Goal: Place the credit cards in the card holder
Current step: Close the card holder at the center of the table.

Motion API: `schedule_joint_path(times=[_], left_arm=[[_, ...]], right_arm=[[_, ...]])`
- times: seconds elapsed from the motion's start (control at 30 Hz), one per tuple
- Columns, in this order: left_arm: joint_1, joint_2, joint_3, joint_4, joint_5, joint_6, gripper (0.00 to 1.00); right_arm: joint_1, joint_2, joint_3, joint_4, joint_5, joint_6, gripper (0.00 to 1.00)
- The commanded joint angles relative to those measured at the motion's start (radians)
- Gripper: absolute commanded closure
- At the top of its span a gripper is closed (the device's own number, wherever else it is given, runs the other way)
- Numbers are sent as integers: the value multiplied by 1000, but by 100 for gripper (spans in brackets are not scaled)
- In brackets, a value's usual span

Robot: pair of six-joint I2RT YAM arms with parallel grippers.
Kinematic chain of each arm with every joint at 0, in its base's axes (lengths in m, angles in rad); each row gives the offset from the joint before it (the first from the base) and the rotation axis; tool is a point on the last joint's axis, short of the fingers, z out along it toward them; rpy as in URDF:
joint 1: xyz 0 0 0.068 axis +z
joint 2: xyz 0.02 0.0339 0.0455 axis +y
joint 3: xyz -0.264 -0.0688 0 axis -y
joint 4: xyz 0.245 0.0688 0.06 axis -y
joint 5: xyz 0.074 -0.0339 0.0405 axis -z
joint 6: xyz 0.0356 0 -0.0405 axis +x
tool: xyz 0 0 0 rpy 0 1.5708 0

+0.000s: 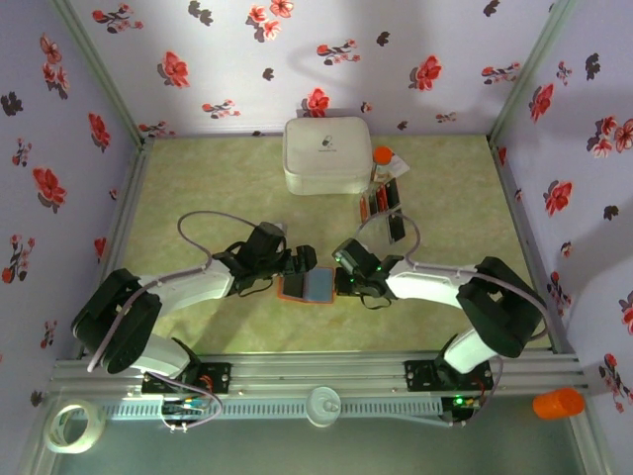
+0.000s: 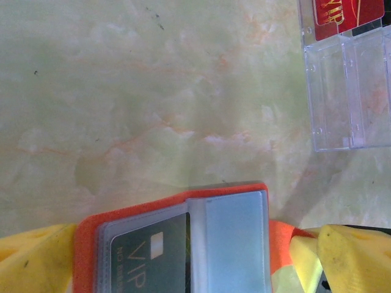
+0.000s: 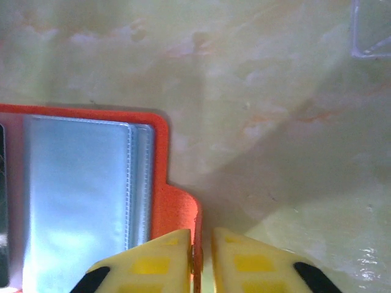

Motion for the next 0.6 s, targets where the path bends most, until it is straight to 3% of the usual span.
schedule_joint_path(times=[0.0, 0.1, 0.57], left_arm=[[-6, -35, -3, 2, 3, -2, 0], [-6, -44, 3, -3, 9, 1, 0], [-112, -35, 84, 74, 35, -42, 0]], right_arm=[[-13, -15, -9, 14, 27, -6, 91], [-22, -23, -31, 39, 9, -1, 100], [-44, -7, -104, 195, -80, 45, 100]])
